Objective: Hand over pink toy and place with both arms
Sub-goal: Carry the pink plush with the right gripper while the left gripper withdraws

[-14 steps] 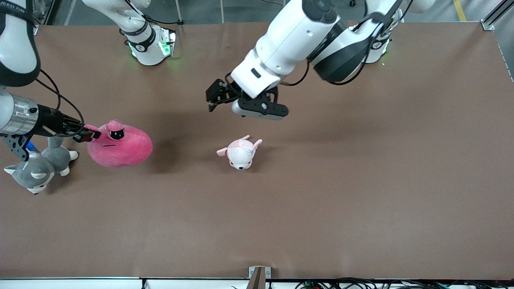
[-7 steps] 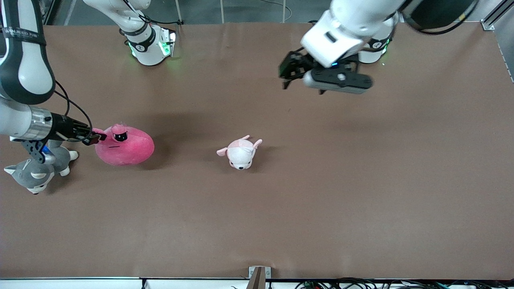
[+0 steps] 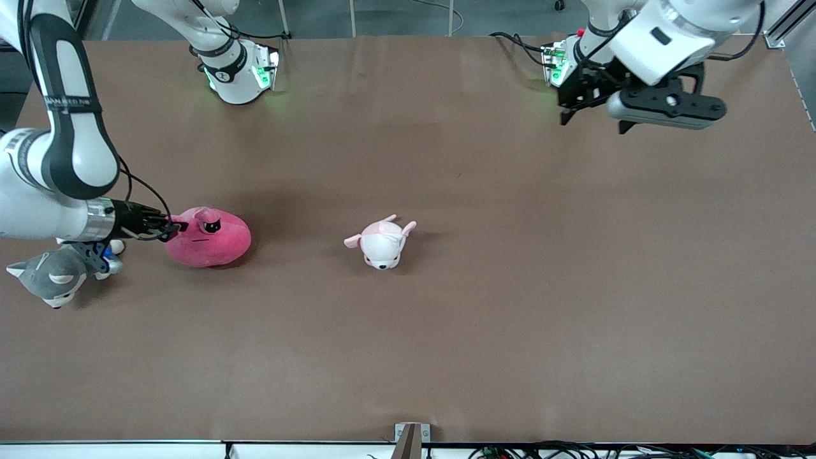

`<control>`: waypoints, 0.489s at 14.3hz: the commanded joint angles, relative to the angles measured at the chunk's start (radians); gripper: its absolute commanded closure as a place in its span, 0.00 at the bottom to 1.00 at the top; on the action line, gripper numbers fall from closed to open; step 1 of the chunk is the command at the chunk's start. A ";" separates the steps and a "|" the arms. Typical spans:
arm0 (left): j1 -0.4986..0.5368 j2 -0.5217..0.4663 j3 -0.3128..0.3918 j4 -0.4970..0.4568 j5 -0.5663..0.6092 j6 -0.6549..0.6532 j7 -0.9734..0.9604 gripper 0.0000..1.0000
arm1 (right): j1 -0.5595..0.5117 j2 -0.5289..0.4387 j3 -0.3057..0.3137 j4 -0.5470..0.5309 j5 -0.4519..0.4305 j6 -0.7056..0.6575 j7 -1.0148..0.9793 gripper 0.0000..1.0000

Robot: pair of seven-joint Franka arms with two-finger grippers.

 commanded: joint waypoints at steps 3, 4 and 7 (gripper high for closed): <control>0.139 -0.054 -0.004 -0.087 0.011 0.029 0.110 0.00 | -0.021 0.012 0.013 0.001 0.004 0.022 -0.024 0.50; 0.147 -0.045 -0.004 -0.082 0.013 0.029 0.109 0.00 | -0.019 0.011 0.013 0.002 0.004 0.023 -0.024 0.24; 0.149 -0.029 -0.004 -0.055 0.056 0.029 0.109 0.00 | -0.016 -0.006 0.011 0.018 -0.004 0.012 -0.036 0.00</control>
